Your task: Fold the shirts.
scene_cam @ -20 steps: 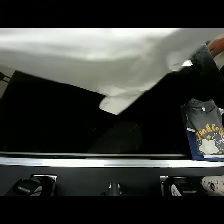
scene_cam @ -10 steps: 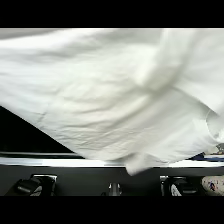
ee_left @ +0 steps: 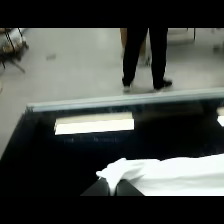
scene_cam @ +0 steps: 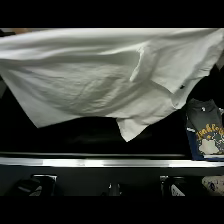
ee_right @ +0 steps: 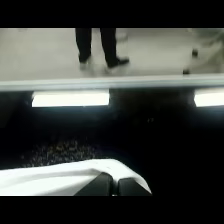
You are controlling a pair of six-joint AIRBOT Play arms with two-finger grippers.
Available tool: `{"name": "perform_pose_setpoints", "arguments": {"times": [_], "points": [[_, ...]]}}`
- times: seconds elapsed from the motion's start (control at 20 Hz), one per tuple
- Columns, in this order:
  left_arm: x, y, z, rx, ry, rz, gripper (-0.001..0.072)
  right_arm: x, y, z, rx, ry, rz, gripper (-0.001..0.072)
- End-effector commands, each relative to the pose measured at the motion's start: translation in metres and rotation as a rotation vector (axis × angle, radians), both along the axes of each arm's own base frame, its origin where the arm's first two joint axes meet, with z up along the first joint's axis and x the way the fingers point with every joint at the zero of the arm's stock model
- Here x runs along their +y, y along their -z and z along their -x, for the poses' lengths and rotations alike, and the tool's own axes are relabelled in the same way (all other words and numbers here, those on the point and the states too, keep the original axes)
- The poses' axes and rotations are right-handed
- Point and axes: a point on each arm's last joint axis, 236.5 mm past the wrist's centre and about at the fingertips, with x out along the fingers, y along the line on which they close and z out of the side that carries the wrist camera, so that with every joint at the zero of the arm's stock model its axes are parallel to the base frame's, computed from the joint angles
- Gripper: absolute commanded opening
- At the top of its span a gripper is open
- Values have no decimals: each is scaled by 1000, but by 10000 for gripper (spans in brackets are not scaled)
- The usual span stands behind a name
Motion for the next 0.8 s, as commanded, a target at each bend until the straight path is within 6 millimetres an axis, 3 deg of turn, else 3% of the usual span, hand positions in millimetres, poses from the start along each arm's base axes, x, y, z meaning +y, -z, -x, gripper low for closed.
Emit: {"name": "perform_pose_setpoints", "arguments": {"times": [0.0,0.15,0.25,0.3,0.4,0.5,0.55,0.6,0.65,0.7,0.75], "points": [[-13,83,-71,163,1,-56,25,14,77,-96,101,-21,-112,18],[7,170,-140,318,-80,-30,25,25,127,-177,54,-4,-316,18],[24,232,-167,449,-145,66,26,27,169,-216,60,33,-451,19],[26,265,-174,522,-160,131,27,31,201,-226,122,57,-524,19],[16,321,-177,653,-166,272,27,46,274,-229,313,80,-623,19],[-3,365,-169,781,-162,363,30,67,336,-219,489,63,-633,19],[-13,380,-163,836,-157,397,70,75,356,-214,546,62,-639,21],[-21,391,-154,898,-152,426,216,79,365,-209,582,57,-640,88],[-20,394,-144,953,-132,402,502,78,365,-203,609,49,-635,295],[-13,393,-133,1001,-98,355,582,71,360,-194,633,28,-610,522],[-1,390,-120,1055,-72,318,582,59,355,-183,657,-3,-564,544]]}}
